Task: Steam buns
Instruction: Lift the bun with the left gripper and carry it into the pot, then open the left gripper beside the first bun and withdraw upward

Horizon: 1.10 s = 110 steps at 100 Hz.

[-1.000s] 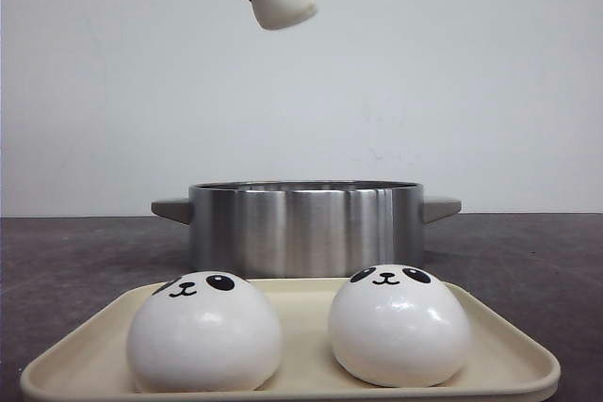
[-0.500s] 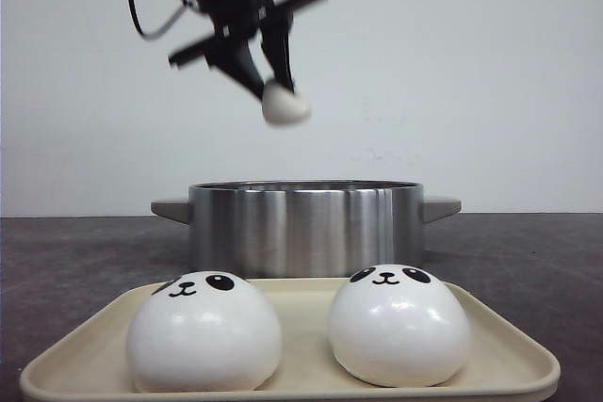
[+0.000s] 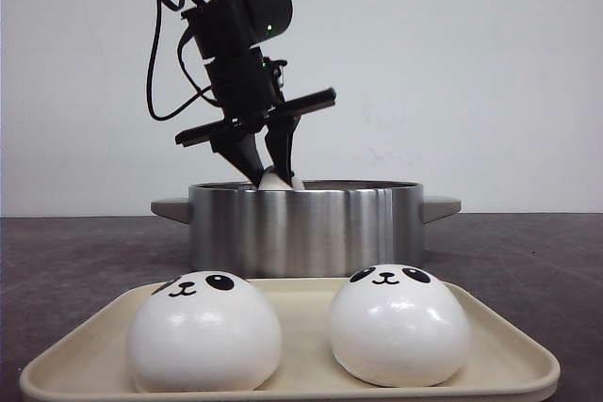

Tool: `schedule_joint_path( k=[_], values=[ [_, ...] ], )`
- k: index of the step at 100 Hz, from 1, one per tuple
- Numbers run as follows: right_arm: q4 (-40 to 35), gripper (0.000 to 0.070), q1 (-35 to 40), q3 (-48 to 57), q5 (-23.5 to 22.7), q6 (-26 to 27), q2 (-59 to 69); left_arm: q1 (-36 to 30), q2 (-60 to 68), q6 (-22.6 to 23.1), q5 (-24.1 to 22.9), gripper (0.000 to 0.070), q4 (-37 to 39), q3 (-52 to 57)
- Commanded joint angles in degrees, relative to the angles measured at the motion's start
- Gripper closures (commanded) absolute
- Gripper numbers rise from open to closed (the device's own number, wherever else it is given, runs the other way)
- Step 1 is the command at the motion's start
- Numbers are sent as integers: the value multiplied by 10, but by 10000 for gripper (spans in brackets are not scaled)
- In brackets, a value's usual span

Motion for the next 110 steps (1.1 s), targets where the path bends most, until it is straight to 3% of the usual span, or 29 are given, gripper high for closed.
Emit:
schedule_joint_path(
  k=[1,31,50,54,65,89,103,110],
  values=[
    [2,700,3,7,3,17,3,2,19,11,-8,697,7,19],
    [-1,700,3,7,3,23,3,21,46,10,4,696,29,19],
    [-1,700,3,7,5,24,3,23,50,11,11,649,31,19],
    [-1,700,3,7,12,25,3,23,50,11,13,590,31,19],
    [-1,700,3,7,17,27,3,23,50,11,15,318,29,19],
    [-1,700,3,7,17,34,3,23,50,11,21,246,27,19],
    [0,700,3,7,17,36,3,23,50,11,26,9,20,23],
    [0,700,3,7,17,36,3,23,50,11,25,0,13,31]
  ],
)
